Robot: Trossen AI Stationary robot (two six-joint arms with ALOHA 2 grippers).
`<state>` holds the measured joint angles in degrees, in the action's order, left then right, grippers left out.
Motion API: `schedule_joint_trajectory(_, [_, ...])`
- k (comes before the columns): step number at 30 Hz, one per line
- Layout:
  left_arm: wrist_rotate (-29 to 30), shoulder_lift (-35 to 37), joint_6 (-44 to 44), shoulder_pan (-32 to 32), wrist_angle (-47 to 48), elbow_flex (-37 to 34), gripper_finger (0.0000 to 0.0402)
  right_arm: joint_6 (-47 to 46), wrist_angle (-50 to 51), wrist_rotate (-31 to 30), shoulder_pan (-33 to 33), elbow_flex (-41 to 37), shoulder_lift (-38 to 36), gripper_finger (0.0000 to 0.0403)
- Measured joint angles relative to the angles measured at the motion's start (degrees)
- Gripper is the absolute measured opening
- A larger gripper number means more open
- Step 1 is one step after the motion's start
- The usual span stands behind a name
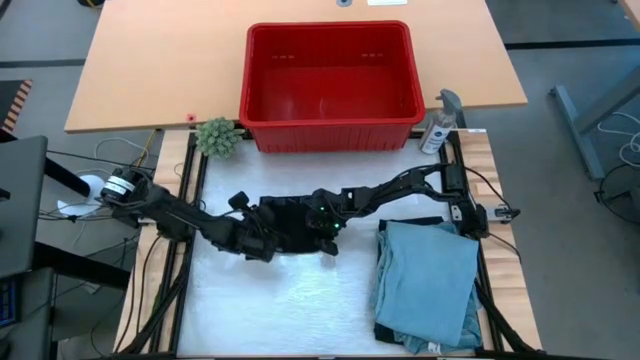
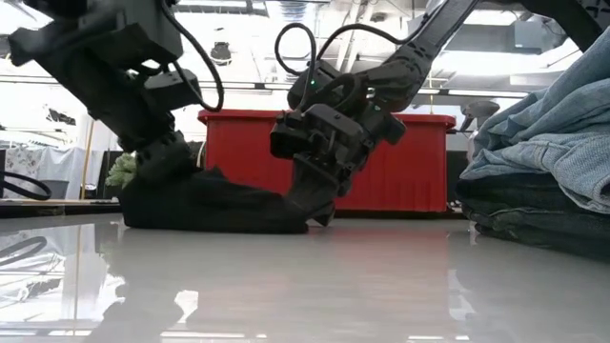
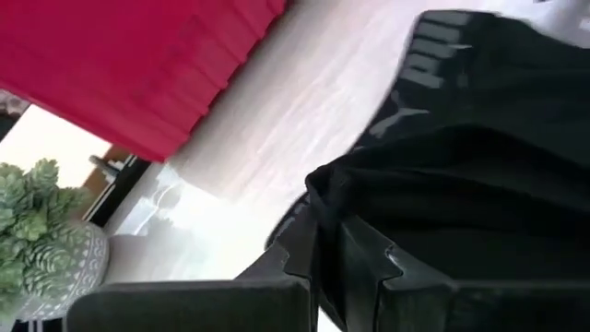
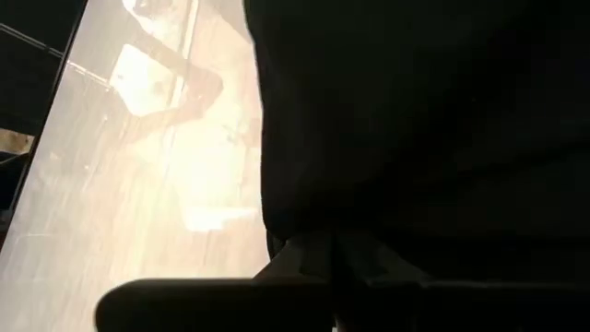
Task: Fold Laundry from Bin
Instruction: Fold the black boxer
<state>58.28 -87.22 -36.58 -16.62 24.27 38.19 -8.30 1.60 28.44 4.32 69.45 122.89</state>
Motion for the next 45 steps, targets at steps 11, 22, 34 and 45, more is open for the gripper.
schedule_joint_trajectory(11, [-11.17,0.00,13.85,6.04,-10.27,-0.11,0.0089,1.17,0.57,0.48,-0.20,0.00,0.00,0.0015])
schedule_joint_trajectory(22, [-14.90,0.00,18.79,9.90,-10.60,0.40,0.0213,1.60,0.70,1.43,-0.22,0.00,0.00,0.0015])
schedule_joint_trajectory(34, [-17.68,11.56,22.68,7.54,-1.22,5.16,0.0222,1.49,0.79,1.62,-0.22,0.00,0.00,0.0015])
schedule_joint_trajectory(45, [-34.80,21.34,34.40,-9.77,-8.65,5.42,0.0187,1.25,0.75,1.67,-0.22,0.00,0.00,0.0015])
